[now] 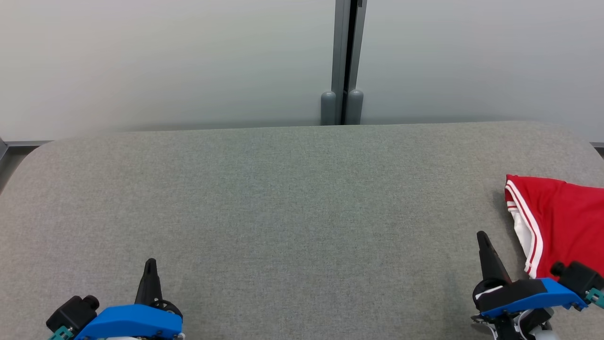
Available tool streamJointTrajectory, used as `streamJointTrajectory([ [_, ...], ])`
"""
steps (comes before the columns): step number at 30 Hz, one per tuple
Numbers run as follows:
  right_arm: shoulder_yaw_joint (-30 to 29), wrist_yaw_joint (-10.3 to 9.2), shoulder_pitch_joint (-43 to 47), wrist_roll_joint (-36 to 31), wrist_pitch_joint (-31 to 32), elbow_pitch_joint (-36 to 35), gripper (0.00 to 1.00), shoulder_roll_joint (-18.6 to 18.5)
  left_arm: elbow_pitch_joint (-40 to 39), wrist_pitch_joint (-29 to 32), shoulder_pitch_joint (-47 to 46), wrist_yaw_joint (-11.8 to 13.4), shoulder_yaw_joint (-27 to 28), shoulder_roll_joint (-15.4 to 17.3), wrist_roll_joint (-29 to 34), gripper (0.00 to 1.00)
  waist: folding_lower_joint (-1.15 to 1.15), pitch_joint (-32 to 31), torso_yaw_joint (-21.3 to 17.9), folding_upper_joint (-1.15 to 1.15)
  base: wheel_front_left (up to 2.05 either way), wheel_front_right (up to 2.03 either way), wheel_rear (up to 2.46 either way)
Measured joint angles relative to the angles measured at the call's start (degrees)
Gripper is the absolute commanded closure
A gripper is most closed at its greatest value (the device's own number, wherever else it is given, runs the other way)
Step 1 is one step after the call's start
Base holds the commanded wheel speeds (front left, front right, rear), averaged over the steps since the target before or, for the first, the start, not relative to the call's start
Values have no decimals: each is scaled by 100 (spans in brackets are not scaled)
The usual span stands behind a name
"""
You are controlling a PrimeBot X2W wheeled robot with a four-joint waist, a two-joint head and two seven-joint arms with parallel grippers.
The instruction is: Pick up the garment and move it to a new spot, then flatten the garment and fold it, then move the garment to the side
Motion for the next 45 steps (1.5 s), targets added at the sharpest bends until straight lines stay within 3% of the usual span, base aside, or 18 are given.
streamJointTrajectory([
  [45, -266, 0, 88, 2680, 692, -522, 100, -5, -257, 689, -265, -375, 434, 1, -2631, 100, 0, 3, -26, 1, 0, 0, 0],
])
